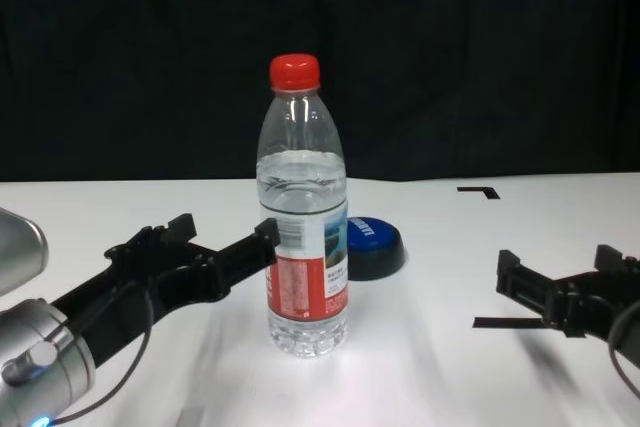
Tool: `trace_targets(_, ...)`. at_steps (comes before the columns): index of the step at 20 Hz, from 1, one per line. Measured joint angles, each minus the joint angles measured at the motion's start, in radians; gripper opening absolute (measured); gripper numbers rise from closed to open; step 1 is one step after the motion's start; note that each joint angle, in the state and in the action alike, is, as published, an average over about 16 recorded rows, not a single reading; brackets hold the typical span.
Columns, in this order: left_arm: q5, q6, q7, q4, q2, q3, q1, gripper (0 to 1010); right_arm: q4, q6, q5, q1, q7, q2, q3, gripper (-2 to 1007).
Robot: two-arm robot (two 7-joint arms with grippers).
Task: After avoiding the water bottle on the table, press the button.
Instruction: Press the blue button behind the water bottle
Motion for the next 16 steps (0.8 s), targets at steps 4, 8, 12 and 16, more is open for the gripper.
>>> trace_targets(4, -0.006, -0.003, -0.003, 0.008, 0.002, 0.005, -0.009, 1003, 0.000, 0.000, 0.000, 0.000, 0.000, 0.000, 0.000, 1003)
trace_targets(8, -0.010, -0.004, -0.004, 0.012, 0.004, 0.008, -0.014, 1003, 0.000, 0.000, 0.000, 0.000, 0.000, 0.000, 0.000, 1003)
trace_targets(12, -0.013, -0.004, -0.004, 0.013, 0.004, 0.009, -0.016, 1003, 0.000, 0.000, 0.000, 0.000, 0.000, 0.000, 0.000, 1003)
trace_targets(16, -0.015, -0.003, -0.001, 0.011, 0.005, 0.010, -0.015, 1003, 0.000, 0.000, 0.000, 0.000, 0.000, 0.000, 0.000, 1003)
